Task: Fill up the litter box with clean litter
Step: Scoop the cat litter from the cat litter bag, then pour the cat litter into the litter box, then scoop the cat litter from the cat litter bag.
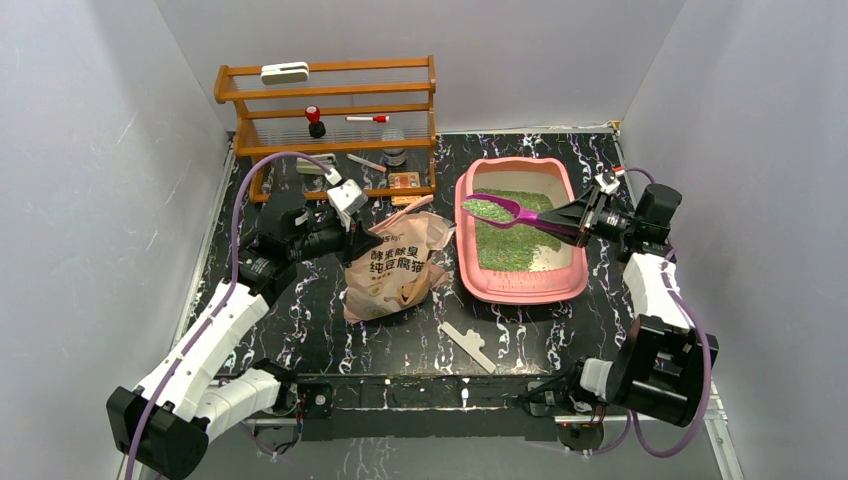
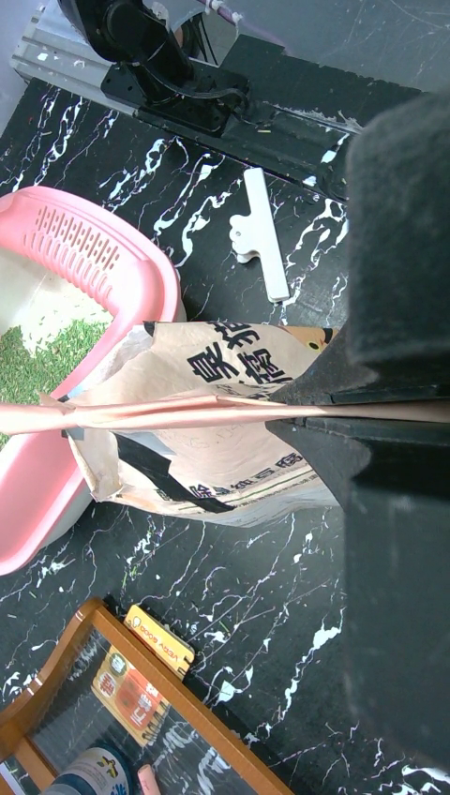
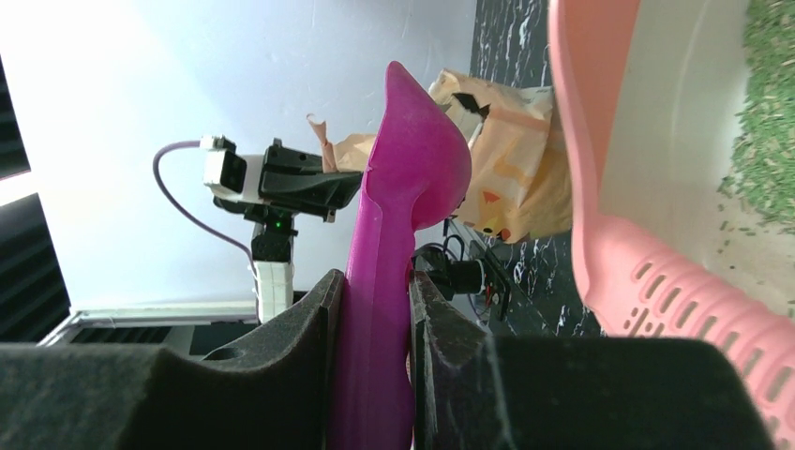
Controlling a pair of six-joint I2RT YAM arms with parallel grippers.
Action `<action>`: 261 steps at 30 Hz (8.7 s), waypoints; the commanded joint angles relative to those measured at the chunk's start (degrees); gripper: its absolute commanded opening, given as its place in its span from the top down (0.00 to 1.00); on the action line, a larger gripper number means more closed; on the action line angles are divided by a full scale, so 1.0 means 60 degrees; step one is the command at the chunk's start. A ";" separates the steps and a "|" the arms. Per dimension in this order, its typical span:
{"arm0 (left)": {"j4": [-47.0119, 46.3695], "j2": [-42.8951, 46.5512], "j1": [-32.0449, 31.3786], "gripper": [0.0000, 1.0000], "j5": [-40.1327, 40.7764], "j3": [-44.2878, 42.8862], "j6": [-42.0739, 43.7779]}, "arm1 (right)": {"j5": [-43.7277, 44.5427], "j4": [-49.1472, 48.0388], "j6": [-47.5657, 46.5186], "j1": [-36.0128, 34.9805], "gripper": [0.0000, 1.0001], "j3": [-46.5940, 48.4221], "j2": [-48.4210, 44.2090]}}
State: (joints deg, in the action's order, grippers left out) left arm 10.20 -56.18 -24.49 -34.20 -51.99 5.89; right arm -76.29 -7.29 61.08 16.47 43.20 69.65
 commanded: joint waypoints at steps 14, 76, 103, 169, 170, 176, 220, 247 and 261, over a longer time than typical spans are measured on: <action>-0.1282 0.0662 -0.0034 1.00 -0.0353 0.0100 0.0112 | 0.1149 -0.4387 0.2282 0.1344 1.00 -0.0386 0.1157; -0.0896 0.1126 -0.0035 1.00 -0.0157 0.0417 0.0324 | 0.8964 0.3905 -0.3322 -0.0328 1.00 0.1303 -0.1365; -0.0630 0.1481 -0.0034 1.00 -0.0454 0.0619 0.0456 | 0.7866 0.8806 -0.3557 -0.0328 1.00 -0.0098 -0.6112; 0.0776 0.0808 -0.0038 1.00 -0.1049 -0.0217 0.0747 | 0.4643 1.0958 -0.7396 -0.3473 1.00 0.8237 0.1107; 0.0769 0.0802 -0.0035 1.00 -0.1053 -0.0209 0.0747 | 0.4898 1.1207 -0.7585 -0.3653 1.00 0.8331 0.1286; 0.0952 0.0902 -0.0034 1.00 -0.1154 -0.0272 0.0841 | 0.6057 1.1360 -0.7622 -0.4803 1.00 0.8385 0.1692; 0.1463 0.0431 -0.0034 1.00 -0.0825 -0.0549 0.1175 | 0.8526 1.1655 -0.8618 -0.8986 1.00 1.1153 0.7143; 0.1399 -0.0077 -0.0036 1.00 -0.0528 -0.0799 0.1069 | 0.0811 0.2350 -0.3669 -0.7144 1.00 0.5985 0.4961; 0.1403 0.0135 -0.0034 1.00 -0.0589 -0.0751 0.1126 | 0.8487 1.1226 -0.8255 -0.7824 1.00 0.9768 0.5412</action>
State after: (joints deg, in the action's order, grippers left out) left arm 18.41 -56.80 -24.49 -36.38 -54.89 12.58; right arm -39.77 47.13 17.80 -27.07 96.92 102.02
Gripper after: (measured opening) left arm 0.018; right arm 0.348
